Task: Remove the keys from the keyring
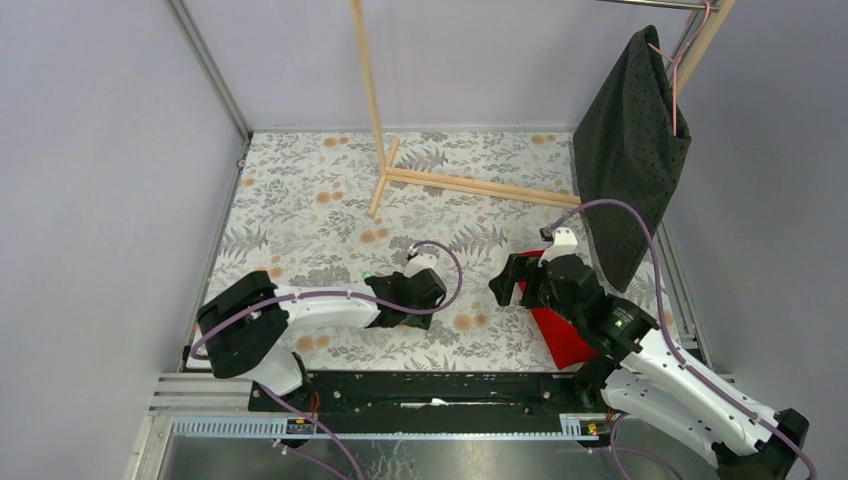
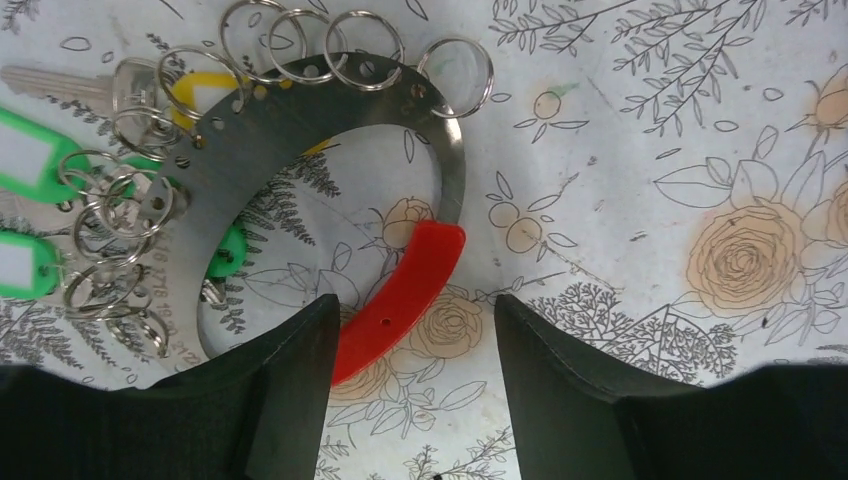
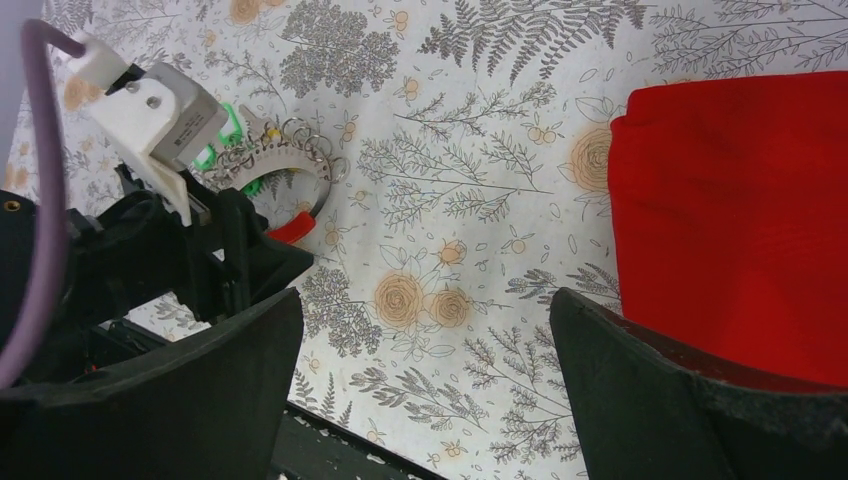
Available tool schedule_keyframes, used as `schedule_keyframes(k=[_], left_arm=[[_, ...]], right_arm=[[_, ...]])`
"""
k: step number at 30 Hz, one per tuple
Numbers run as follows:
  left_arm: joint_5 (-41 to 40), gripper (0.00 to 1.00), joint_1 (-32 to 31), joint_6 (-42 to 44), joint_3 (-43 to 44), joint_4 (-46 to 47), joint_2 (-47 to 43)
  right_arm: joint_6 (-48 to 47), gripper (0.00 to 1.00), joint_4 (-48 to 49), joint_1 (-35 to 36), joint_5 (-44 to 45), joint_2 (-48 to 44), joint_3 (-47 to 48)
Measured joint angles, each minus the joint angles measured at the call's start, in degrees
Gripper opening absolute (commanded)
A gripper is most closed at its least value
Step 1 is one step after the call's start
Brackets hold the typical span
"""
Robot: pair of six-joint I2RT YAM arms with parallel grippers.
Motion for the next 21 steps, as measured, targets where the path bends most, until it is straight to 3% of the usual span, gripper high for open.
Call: schedule_keyframes(k=[5,9,13,21], left_arm=[[-0.33,0.49,-0.22,1.66,0.09,3.15,1.88],[-0.74,0.31,-0.26,2.21,-0.17,6.49,2.64],[-0.57,0.23,-0.26,1.84,-1.05,10.01,2.71],[2.32,0.07,-0.44,2.08,-3.37,13.64,0.81]], right_arm=[[0.02,1.0,-1.11,0.0,0.17,-1.27,0.0],[0.09,1.0,-2.14,0.0,0.44,-2.23,-0.44],[1.33,1.0,-2.08,0.0,-0.07,-3.08,-1.97],[8.41,1.0,7.1,0.02,-6.67,4.63,-4.83]])
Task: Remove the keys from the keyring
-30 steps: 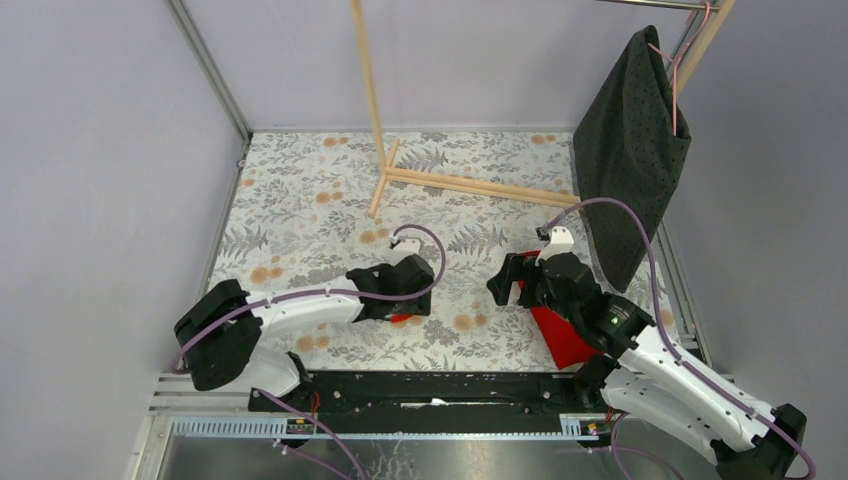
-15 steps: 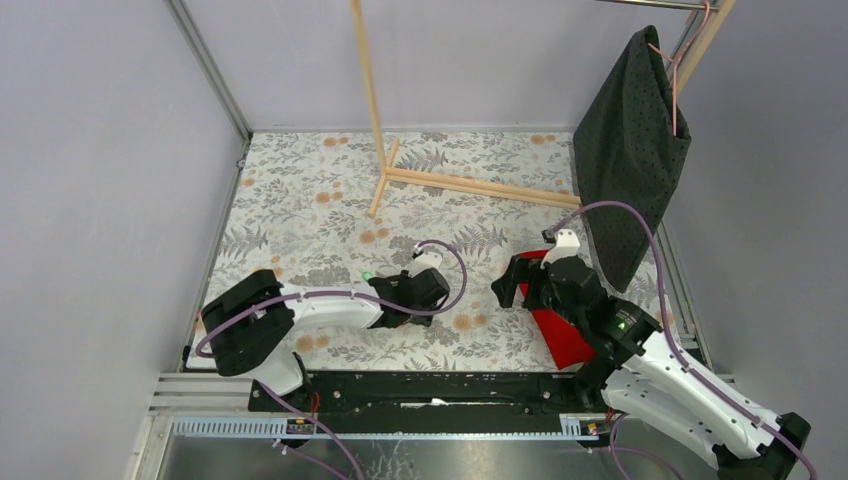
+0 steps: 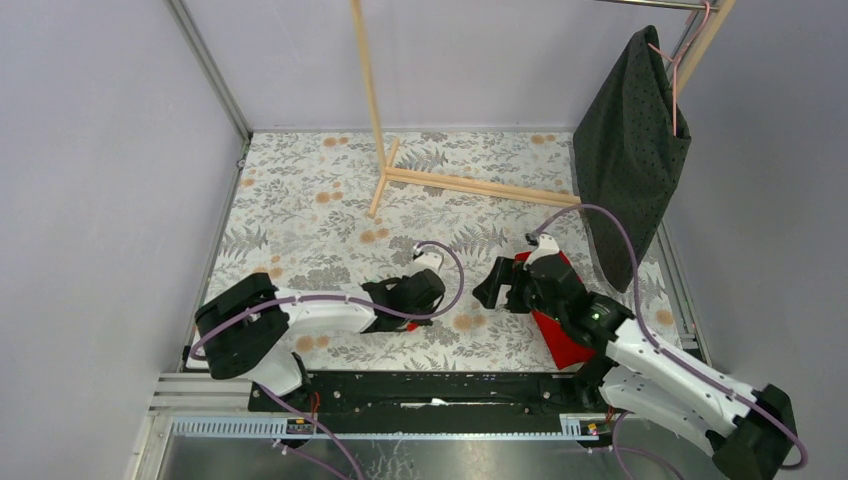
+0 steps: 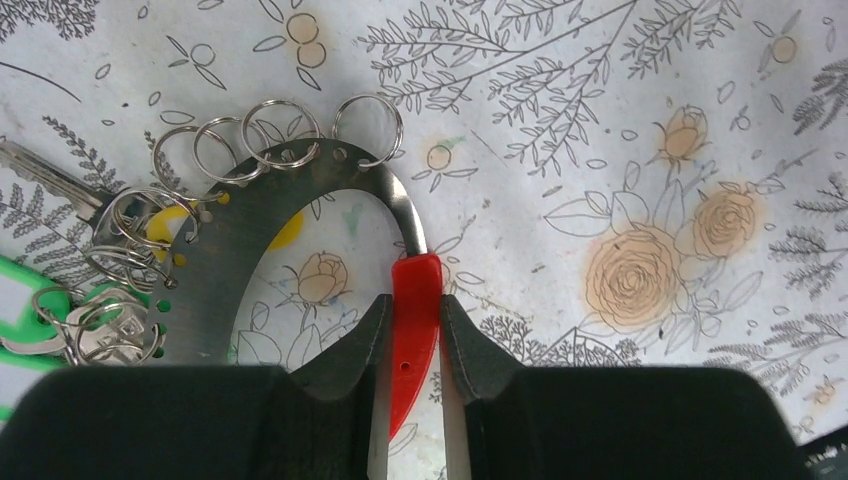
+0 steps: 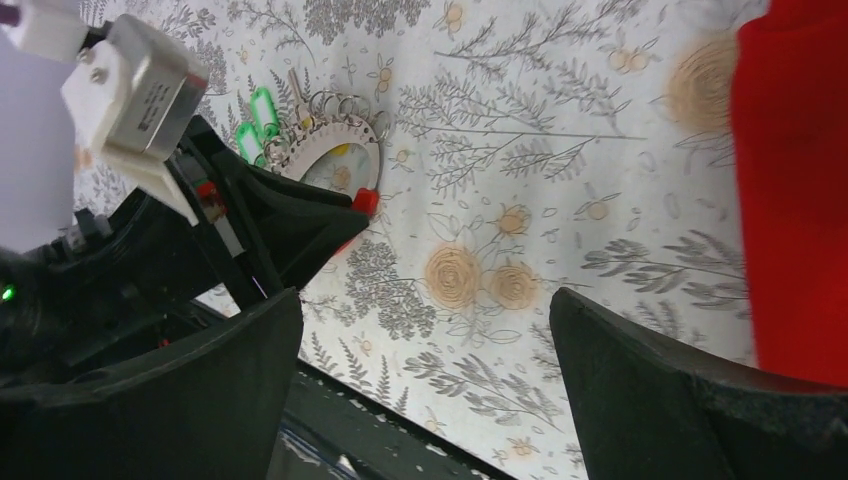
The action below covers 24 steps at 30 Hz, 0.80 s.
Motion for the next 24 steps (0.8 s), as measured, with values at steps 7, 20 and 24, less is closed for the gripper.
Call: schedule_keyframes(k=[7,20,24], left_arm=[[1.88,0.02,-0.02,0.94,-2.21,1.11,-4.57],[3.93,0.01,-0.04,1.31,-6.08,4.11,-11.5],[4.55,0.01,-0.04,1.6,-6.21,4.87,-11.56]], right_arm=[[7.26,1.0,8.72,0.0,-4.02,8.66,-0.5],[15.28,0.85,26.58,0.0,-10.43,27.47,-1.29],[16.72,0.8,31.43,0.0,-13.55,34.47,-1.22]])
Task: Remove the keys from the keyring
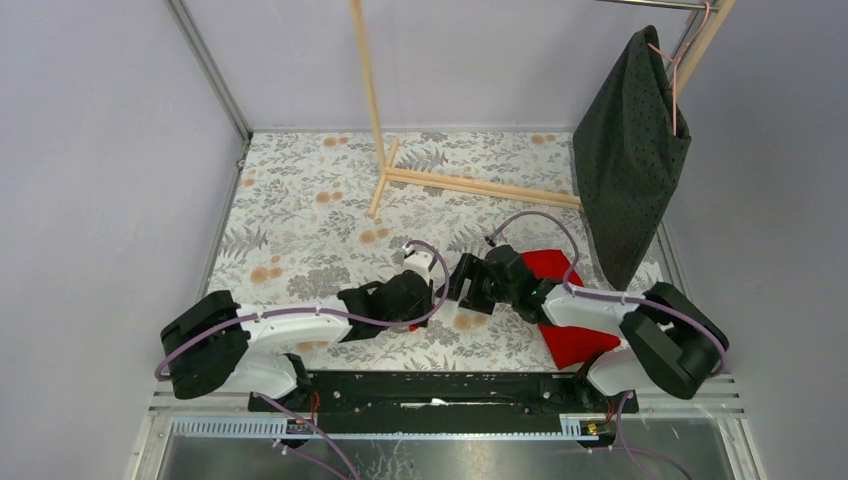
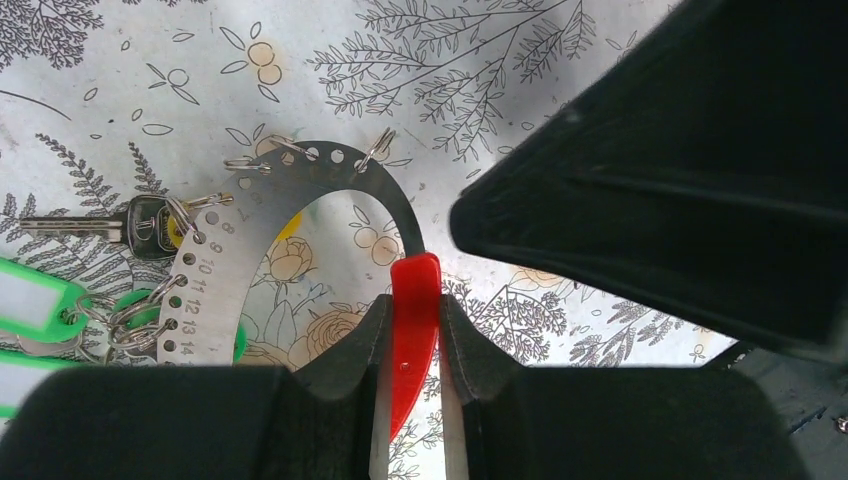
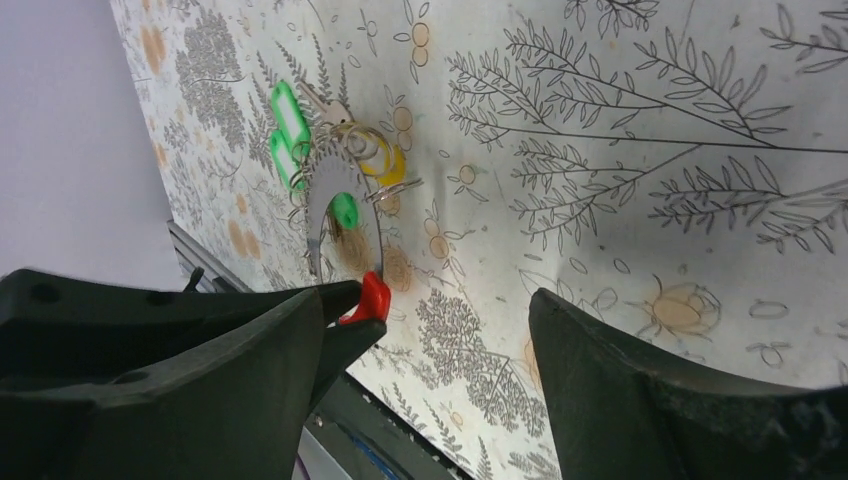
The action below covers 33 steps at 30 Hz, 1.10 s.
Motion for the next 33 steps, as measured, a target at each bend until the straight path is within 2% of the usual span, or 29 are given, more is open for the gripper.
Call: schedule_keyframes(k=[15,25,30,33], left_arm=[[1.27,0.01,0.0,1.05,-0.68,1.38,-0.42],[2.27,0.01,0.0,1.27,-2.54,1.31,-3.58],[2.36,0.01,0.0,1.25,-3.19,1.29,-5.33],[2.4,0.02,-0.02,1.25,-3.54,1.09,-5.62]], right_arm=[[5.31,0.65,14.21,0.0,-7.91,14.12,1.75],[6.23,0.58,18.16,0.0,-11.06,20.87,5.14],[5.95,0.42,20.04,0.0,-12.85,22.27,5.18],[6.08,0.25,21.99,0.0,-14.23,23.06,5.16]])
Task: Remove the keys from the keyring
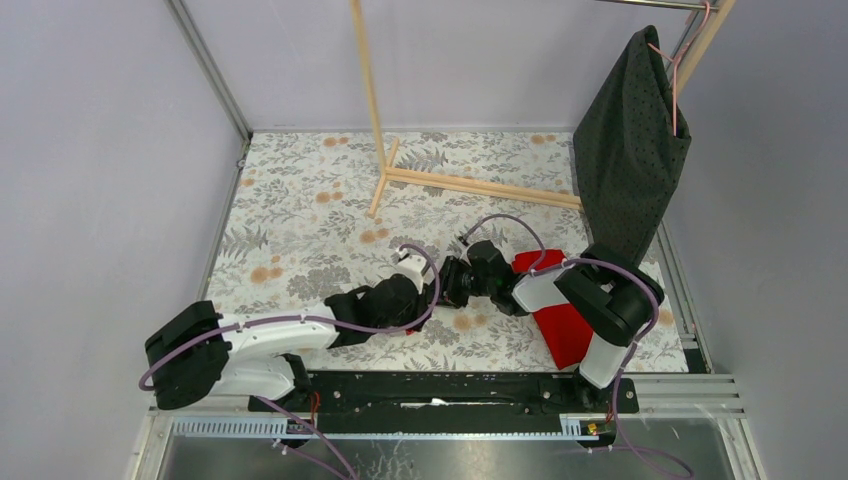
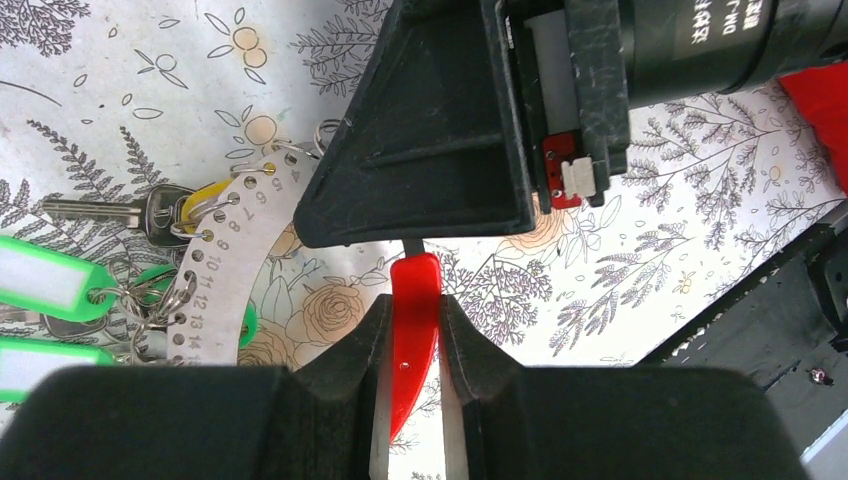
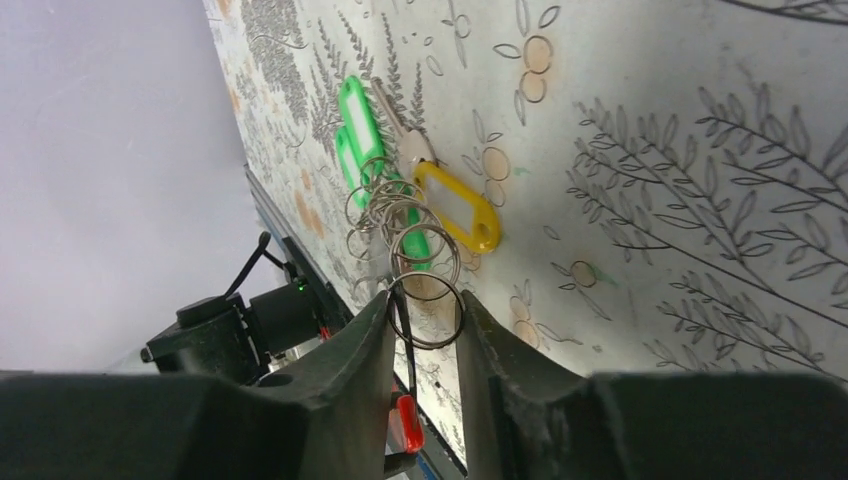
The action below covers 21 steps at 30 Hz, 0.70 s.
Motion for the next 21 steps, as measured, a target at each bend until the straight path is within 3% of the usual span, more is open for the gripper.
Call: schedule_keyframes(k=[3,4,10,18,21], left_arm=[[0.0,0.07,-0.04,0.0,-0.33,-0.48,-0.48],[-0.35,0.11,-0.02,-0.09,-0.52,-0.7,-0.81],[-0.24,0.5,0.02,-2.32,-0.61,-2.45,-4.07],[0.59,0.68,0.37,-13.7,1.27,-9.6,-11.08],[1.95,0.7,1.84,-18.45,2.16,-11.37,-14.12]], right_arm=[[0.07,0.02,1.55,0.0,-1.27,0.09,-0.02],[0.0,0.0,1.81,0.02,-1.84,0.09,-0.02],[2.36,0.0,5.99,0.04,-2.23,-0.74,-2.16],[9.4,0.0,15.47,0.04,3.8,-6.49,-13.11],[11.13,0.0,17.51,0.04,7.1,-9.2,-15.02]])
